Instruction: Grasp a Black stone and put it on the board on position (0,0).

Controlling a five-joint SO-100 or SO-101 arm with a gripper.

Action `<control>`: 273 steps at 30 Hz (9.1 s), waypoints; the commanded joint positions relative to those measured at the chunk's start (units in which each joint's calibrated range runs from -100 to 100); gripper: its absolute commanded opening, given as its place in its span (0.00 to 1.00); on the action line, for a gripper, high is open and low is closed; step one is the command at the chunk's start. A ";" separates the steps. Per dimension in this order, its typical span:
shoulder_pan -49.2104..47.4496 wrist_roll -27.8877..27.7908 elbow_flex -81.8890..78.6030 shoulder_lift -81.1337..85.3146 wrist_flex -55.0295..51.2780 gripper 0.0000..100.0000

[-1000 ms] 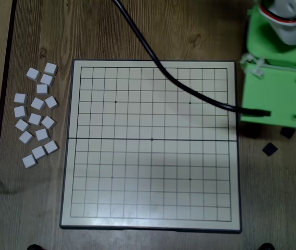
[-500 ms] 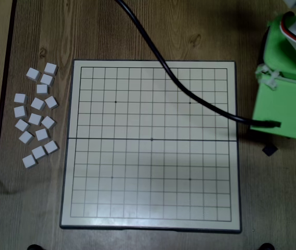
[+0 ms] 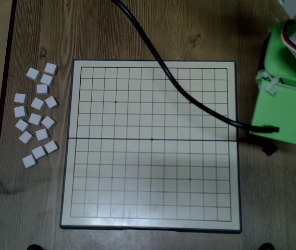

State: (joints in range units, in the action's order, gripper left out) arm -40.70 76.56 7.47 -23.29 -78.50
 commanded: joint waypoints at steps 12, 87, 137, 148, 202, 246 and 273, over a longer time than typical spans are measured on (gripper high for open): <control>0.96 0.59 6.64 -2.27 1.73 0.07; 2.33 7.33 -3.60 -8.12 13.14 0.10; 17.44 -18.36 21.23 12.05 -13.07 0.06; 29.64 -22.12 20.46 11.46 -14.72 0.06; 41.93 -27.40 1.23 3.66 5.12 0.06; 41.02 -27.01 -4.28 0.44 11.82 0.06; 41.66 -27.30 -7.27 0.69 14.22 0.06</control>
State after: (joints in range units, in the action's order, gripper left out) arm -0.16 49.55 -0.67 -24.29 -64.93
